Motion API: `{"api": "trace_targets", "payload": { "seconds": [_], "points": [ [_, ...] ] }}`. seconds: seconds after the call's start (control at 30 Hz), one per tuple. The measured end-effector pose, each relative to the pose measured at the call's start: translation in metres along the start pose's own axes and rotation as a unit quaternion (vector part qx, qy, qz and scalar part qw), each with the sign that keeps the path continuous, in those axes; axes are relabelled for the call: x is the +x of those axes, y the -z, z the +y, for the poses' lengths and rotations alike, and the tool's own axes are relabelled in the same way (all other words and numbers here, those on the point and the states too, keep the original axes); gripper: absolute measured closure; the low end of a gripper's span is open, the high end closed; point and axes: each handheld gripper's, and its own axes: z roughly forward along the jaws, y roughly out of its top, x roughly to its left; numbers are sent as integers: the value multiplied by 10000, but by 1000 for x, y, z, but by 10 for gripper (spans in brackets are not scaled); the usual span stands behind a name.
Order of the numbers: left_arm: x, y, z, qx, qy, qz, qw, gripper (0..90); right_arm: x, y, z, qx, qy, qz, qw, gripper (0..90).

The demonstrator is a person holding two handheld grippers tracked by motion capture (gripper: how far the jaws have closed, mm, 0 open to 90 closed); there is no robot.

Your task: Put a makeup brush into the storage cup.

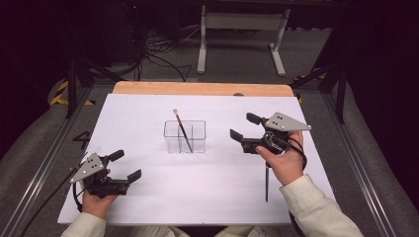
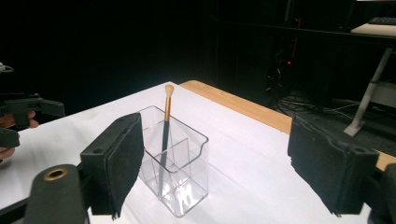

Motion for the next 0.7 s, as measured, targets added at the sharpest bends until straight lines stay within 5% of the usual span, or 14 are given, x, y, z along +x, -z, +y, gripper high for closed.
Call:
{"api": "trace_targets", "payload": {
  "seconds": [0.7],
  "points": [
    [0,0,0,-9,-3,32,10000,16,-19,48,-14,38,-130,-346,9993,173]
  ]
}}
